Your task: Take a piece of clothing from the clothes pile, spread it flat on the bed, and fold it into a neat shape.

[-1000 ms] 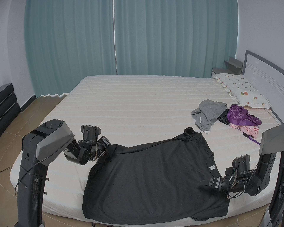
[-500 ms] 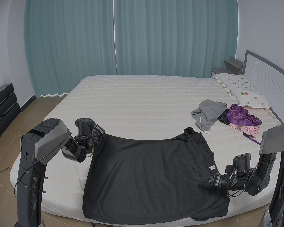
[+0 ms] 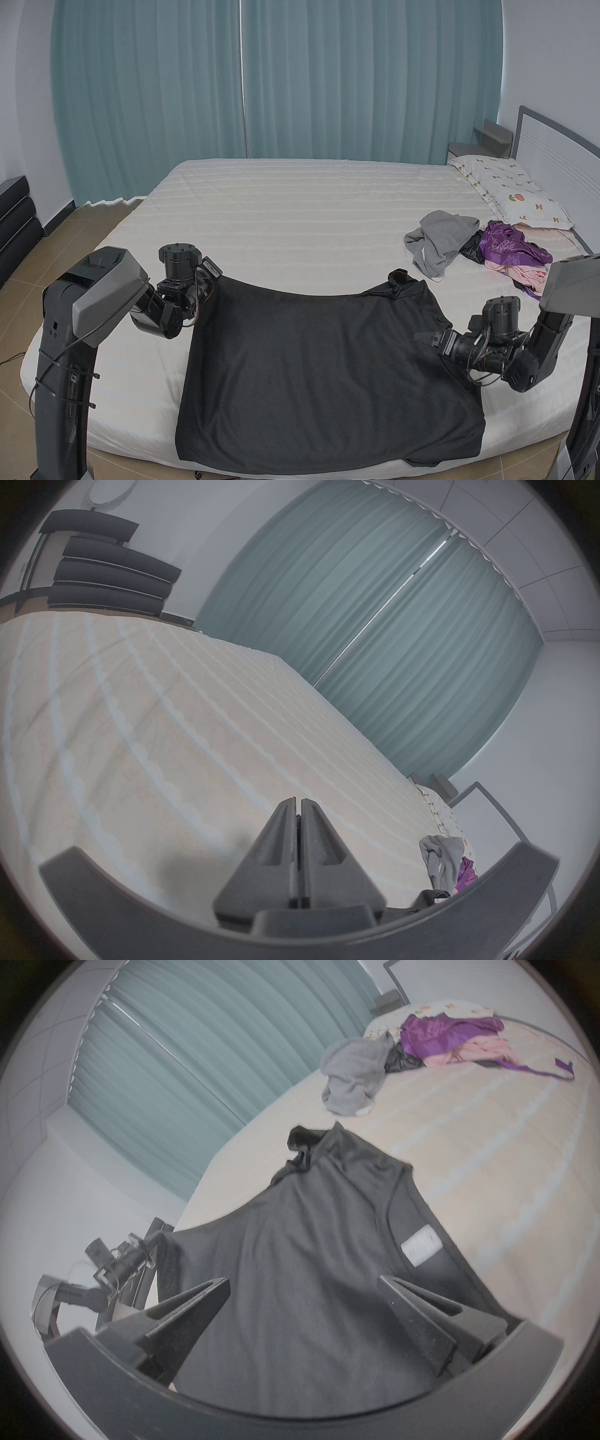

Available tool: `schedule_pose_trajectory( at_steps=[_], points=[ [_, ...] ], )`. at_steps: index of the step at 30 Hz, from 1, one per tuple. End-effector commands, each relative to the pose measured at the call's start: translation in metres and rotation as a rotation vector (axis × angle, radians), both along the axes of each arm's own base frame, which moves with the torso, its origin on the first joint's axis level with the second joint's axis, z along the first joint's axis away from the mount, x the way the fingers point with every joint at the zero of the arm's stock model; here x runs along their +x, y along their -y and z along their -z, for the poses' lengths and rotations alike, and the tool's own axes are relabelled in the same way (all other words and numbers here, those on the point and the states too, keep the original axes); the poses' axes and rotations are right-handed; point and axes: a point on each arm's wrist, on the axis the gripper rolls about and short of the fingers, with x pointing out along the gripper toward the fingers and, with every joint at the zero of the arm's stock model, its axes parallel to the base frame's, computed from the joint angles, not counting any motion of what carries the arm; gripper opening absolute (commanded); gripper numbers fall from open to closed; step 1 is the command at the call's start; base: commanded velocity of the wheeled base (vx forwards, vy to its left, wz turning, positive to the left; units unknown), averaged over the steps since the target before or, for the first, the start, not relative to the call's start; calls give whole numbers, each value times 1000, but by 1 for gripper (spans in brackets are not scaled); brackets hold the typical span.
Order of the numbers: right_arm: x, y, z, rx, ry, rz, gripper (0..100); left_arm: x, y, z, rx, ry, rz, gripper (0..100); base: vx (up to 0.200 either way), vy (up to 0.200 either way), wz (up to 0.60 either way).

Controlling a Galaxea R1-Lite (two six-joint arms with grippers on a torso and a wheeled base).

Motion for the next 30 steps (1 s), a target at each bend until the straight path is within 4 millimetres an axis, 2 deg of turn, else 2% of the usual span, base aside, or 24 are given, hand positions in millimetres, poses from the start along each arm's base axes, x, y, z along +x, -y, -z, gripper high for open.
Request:
schedule_pose_trajectory(
  at_steps=[1,2,4,6,8,11,12,14,18,23,28,30],
  points=[
    [56,-5,-5,-34,51,57,100,7,-2,-14,9,32,-8,0,0,0,0],
    [66,-4,-2,-39,54,73,100,9,-3,-18,13,41,-8,0,0,0,0],
    [73,-4,1,-40,54,78,100,10,-3,-20,20,45,-7,0,0,0,0],
    [88,-5,19,-48,38,87,100,12,-8,-22,68,33,-4,0,0,0,0],
    [101,-5,25,-50,56,96,100,13,-12,-23,90,35,-7,0,0,0,0],
    [101,-5,25,-50,56,96,100,13,-12,-23,90,35,-7,0,0,0,0],
    [121,4,28,-50,85,124,100,14,-19,-24,94,39,-20,0,0,0,0],
    [135,13,25,-60,84,146,100,16,-24,-25,96,42,-29,0,0,0,0],
    [152,22,24,-67,82,165,100,18,-31,-25,125,44,-36,0,0,0,0],
    [170,22,23,-80,139,158,100,20,-30,-26,126,52,-34,0,0,0,0],
    [185,21,47,-109,132,140,100,20,-29,-27,125,55,-31,0,0,0,0],
    [187,20,51,-114,140,138,100,19,-28,-27,127,53,-29,0,0,0,0]
  ],
)
